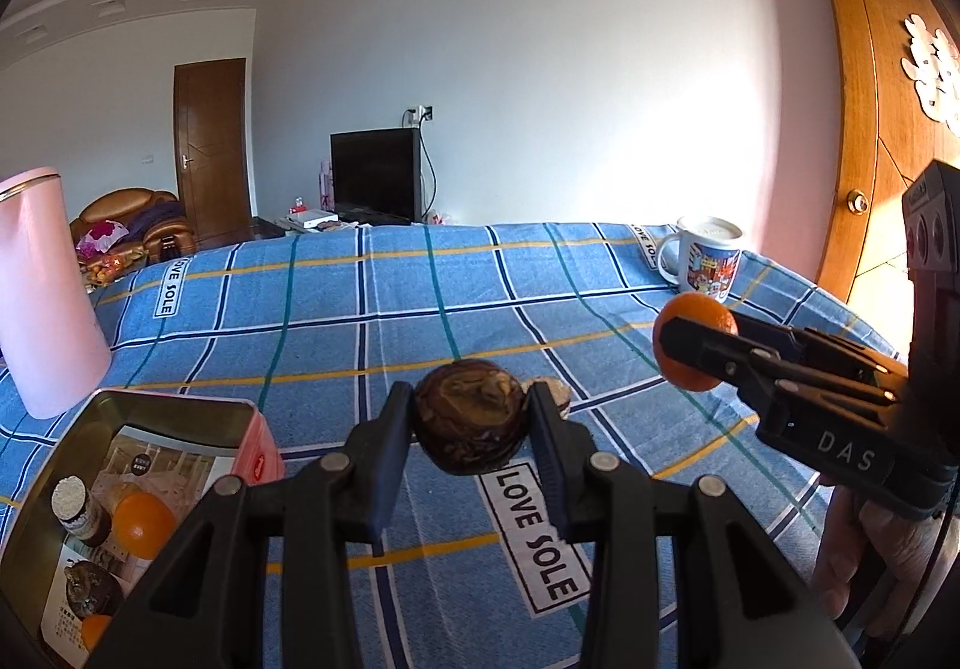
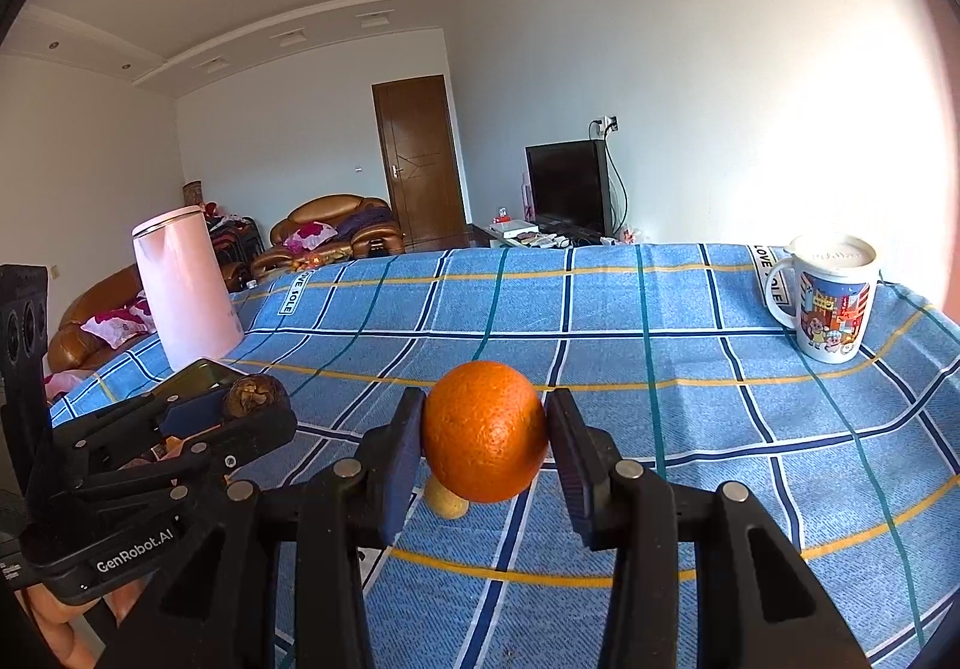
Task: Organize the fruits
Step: 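Carry the orange and the brown cake over the pink tin, then open the left tool to drop the brown cake while the right tool releases the orange, then grasp a small brown round fruit with the right tool while the left tool grasps a tan biscuit, then carry the small fruit and the tan biscuit over the pink tin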
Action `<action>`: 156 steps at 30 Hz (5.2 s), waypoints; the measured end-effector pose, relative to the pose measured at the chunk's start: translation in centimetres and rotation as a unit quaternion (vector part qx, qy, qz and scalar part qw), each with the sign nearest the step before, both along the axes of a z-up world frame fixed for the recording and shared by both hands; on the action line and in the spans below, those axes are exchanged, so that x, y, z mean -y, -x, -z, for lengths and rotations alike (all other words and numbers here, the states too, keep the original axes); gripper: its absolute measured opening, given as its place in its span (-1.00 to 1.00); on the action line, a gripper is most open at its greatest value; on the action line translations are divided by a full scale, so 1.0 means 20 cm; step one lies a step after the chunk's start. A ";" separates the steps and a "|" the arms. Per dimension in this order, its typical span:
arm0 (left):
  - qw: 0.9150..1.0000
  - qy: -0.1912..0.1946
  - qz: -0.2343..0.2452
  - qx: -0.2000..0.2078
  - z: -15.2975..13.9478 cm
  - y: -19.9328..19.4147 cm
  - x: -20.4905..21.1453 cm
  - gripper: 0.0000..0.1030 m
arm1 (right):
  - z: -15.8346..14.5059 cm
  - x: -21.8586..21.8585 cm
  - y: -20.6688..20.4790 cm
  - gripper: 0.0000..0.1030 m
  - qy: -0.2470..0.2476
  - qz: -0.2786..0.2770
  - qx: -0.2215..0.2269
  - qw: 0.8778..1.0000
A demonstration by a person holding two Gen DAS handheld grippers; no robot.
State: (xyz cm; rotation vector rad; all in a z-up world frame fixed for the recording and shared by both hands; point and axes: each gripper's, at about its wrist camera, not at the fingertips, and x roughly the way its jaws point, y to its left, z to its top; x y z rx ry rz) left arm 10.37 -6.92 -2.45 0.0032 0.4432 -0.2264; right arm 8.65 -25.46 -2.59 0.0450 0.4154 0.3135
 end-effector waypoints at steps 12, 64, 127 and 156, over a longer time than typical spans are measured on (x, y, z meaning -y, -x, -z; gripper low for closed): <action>1.000 0.008 -0.017 0.017 -0.01 0.06 -0.09 -0.22 | -0.01 -0.08 0.01 -0.16 0.015 -0.017 0.004 1.000; 0.982 0.064 -0.174 -0.041 0.06 0.16 -0.95 -0.22 | 0.06 -1.17 -0.11 -0.15 0.078 -0.204 -0.066 0.974; 0.986 -0.017 0.006 -0.166 0.14 -0.52 0.27 0.82 | 0.14 0.13 -0.34 -0.47 0.051 0.035 -0.149 0.987; 0.974 -0.032 0.040 -0.220 0.26 -0.62 0.38 -0.31 | 0.09 0.17 -0.29 -0.46 0.030 0.046 -0.122 0.991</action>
